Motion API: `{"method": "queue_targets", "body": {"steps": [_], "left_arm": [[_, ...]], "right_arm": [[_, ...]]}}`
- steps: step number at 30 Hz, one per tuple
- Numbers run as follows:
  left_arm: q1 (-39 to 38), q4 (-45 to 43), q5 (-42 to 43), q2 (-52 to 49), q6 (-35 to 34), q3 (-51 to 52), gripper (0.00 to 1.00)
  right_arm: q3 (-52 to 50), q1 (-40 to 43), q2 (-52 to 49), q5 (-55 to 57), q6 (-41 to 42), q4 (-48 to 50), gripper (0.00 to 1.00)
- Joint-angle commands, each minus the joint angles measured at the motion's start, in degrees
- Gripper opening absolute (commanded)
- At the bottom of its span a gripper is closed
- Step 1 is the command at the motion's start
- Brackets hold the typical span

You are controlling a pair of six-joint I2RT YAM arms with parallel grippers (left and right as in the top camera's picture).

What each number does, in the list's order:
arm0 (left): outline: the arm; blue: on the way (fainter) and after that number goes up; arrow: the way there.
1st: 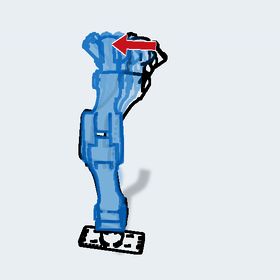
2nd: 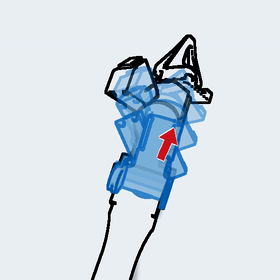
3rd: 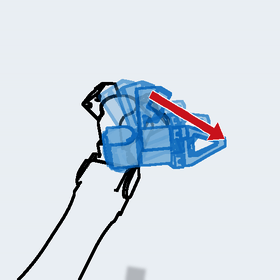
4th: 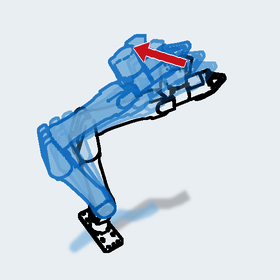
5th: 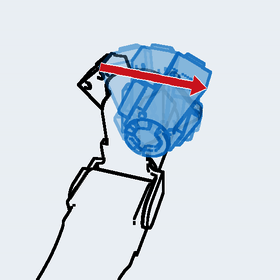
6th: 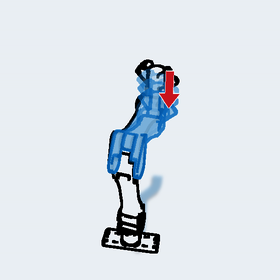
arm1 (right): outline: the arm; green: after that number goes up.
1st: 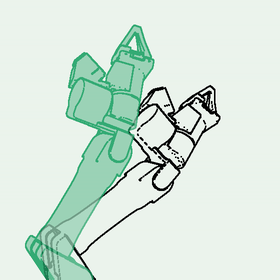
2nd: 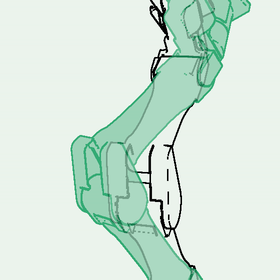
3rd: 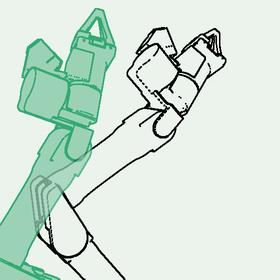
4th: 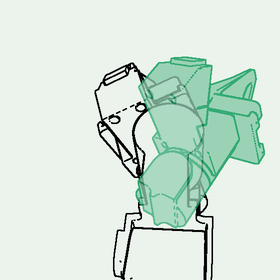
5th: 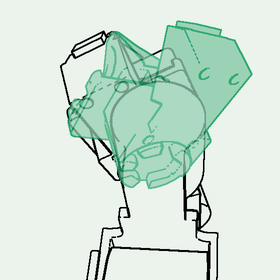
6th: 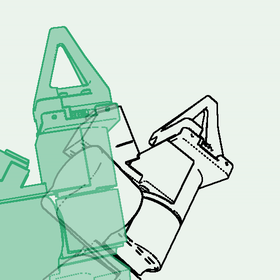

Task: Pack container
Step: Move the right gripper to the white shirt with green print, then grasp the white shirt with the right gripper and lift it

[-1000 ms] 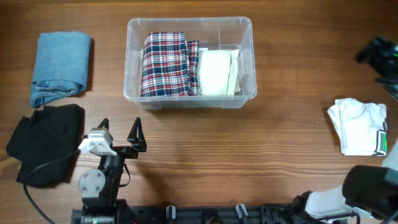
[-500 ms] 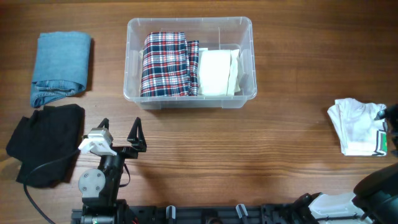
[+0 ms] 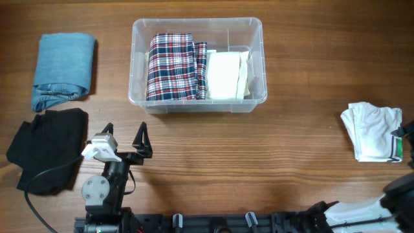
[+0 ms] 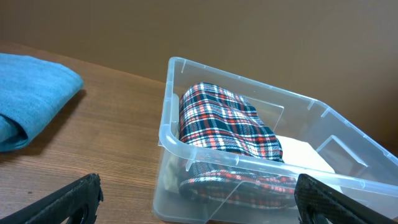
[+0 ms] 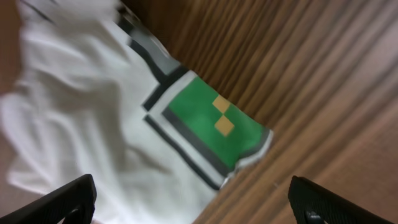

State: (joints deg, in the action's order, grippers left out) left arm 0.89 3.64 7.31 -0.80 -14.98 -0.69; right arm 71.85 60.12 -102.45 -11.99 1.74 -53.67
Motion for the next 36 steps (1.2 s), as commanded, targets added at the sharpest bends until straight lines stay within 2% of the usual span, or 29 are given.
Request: {"method": "queue_targets", "body": {"steps": [1, 16, 23, 32, 36], "left_arm": [[0.52, 0.15, -0.55, 0.42, -0.48, 0.35, 1.0], [0.52, 0.15, -0.55, 0.42, -0.48, 0.35, 1.0], [0.52, 0.15, -0.55, 0.42, -0.48, 0.35, 1.0], [0.52, 0.15, -0.55, 0.42, -0.48, 0.35, 1.0], [0.52, 0.15, -0.55, 0.42, -0.48, 0.35, 1.0]], "right_arm": [[-0.37, -0.04, -6.03, -2.27, -1.53, 0.46, 0.96], [-1.49, 1.25, -7.93, 0.74, -1.03, 2.91, 0.96], [-5.84, 1.88, -7.93, -0.07, -0.28, 9.2, 0.97], [-12.07, 1.25, -7.93, -21.55, -4.66, 17.7, 0.96], [-14.51, 0.15, -7.93, -25.57, -4.39, 18.12, 0.94]]}}
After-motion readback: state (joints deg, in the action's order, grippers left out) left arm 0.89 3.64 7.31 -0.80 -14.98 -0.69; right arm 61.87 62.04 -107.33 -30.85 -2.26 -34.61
